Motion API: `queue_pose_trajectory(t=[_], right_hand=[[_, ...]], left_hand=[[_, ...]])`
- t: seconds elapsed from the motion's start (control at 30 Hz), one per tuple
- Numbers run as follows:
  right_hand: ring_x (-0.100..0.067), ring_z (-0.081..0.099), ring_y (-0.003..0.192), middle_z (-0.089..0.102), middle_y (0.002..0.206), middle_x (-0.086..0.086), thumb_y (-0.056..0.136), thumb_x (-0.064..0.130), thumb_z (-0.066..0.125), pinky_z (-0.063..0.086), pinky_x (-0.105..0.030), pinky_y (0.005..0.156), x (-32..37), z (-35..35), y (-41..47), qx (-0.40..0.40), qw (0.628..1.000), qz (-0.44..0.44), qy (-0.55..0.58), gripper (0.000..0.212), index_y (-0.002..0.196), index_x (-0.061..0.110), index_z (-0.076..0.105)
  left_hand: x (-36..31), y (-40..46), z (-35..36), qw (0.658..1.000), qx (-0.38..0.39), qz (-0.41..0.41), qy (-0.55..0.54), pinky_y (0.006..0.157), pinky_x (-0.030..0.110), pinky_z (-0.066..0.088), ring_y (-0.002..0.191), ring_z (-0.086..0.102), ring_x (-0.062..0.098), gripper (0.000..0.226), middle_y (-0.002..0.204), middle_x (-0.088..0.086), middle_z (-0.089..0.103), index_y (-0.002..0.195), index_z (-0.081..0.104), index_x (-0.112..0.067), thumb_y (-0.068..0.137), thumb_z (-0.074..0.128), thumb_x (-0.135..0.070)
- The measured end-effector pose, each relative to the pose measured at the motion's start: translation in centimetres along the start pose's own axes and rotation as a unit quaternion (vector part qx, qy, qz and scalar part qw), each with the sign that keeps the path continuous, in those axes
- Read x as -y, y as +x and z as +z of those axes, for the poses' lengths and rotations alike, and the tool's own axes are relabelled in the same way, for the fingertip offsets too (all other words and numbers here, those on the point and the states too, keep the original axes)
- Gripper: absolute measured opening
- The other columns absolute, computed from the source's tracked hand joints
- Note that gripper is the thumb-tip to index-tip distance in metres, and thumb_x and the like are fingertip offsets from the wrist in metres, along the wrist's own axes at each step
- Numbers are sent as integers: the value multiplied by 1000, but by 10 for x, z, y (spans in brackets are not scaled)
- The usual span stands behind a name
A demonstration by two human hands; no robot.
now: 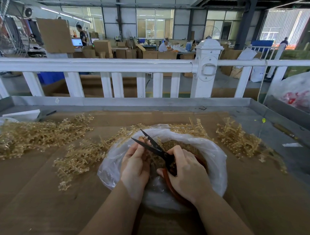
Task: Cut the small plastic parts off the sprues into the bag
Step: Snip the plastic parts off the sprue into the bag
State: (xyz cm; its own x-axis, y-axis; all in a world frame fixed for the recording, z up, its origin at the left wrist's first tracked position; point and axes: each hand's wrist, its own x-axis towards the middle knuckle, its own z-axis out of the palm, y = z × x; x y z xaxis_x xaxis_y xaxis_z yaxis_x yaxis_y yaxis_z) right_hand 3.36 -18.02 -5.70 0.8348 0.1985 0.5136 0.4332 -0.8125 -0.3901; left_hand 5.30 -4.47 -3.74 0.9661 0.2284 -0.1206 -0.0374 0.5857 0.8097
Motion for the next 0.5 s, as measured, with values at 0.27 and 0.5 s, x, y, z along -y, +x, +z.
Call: queue_pose_trajectory(t=[0.27, 0.5], right_hand=[[-13, 56, 99, 60, 103, 6, 80, 55, 58, 50, -28, 85, 0, 0, 0, -4, 1000, 2, -10, 42, 108, 24, 50], [-13, 57, 99, 61, 103, 7, 79, 52, 61, 50, -29, 85, 1, -1, -1, -7, 1000, 4, 2, 42, 107, 23, 50]], left_hand=[[-2, 3, 3, 996, -10, -57, -72, 62, 24, 57, 82, 62, 21, 15, 97, 16, 63, 98, 61, -5, 98, 45, -5], [-2, 3, 0, 997, 10, -44, -59, 61, 22, 56, 77, 62, 16, 15, 87, 9, 65, 98, 59, -7, 99, 44, -5]])
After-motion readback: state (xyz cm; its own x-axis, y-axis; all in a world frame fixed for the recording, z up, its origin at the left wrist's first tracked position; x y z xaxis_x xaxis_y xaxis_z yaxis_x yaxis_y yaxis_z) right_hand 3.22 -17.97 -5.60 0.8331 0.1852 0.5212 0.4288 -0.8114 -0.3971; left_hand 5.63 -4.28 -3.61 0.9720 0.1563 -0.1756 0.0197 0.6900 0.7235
